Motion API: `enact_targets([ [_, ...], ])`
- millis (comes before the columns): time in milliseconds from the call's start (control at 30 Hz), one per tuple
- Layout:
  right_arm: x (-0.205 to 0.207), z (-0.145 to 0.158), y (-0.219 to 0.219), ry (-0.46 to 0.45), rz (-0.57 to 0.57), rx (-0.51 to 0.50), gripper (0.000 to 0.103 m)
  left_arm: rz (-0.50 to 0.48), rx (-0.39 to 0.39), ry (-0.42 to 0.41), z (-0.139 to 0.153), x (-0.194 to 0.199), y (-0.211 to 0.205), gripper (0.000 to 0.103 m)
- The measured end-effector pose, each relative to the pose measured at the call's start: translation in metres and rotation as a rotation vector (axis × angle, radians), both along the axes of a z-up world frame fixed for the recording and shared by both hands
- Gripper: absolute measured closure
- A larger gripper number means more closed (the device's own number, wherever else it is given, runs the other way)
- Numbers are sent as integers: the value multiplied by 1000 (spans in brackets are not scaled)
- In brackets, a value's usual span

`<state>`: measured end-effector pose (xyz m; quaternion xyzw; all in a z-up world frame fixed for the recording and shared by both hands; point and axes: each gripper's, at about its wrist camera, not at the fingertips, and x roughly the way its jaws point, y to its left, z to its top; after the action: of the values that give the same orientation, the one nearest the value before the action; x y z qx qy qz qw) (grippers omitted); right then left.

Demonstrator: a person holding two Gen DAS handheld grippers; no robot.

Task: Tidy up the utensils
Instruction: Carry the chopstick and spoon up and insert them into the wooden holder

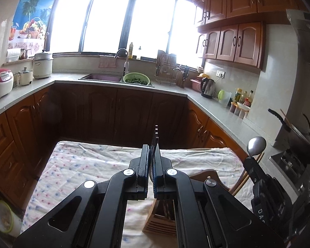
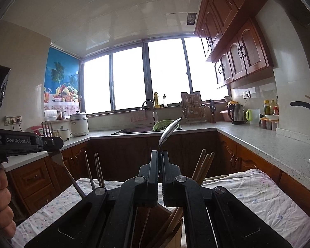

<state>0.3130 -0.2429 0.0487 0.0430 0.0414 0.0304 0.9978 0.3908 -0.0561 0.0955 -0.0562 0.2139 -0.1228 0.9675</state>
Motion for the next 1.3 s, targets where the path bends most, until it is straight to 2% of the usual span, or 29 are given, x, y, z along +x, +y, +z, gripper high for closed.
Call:
enact_targets([
  [133, -2, -9, 3, 21, 25, -25, 101, -10, 67, 4, -16, 2, -15, 101],
  [533, -14, -18, -7, 134, 160, -26, 99, -104, 164, 84, -46, 2, -35, 101],
  [733, -11, -26, -11, 230, 202, -16, 99, -113, 171, 112, -56, 2, -39, 101],
  [933, 1, -37, -19, 332, 211, 45, 99, -110, 156, 139, -56, 4, -34, 101],
  [1167, 1, -36, -26, 355, 205, 81, 98, -97, 148, 150, -57, 5, -32, 101],
  [1300, 3, -34, -28, 371, 194, 93, 94, -89, 149, 152, -57, 4, -34, 101],
])
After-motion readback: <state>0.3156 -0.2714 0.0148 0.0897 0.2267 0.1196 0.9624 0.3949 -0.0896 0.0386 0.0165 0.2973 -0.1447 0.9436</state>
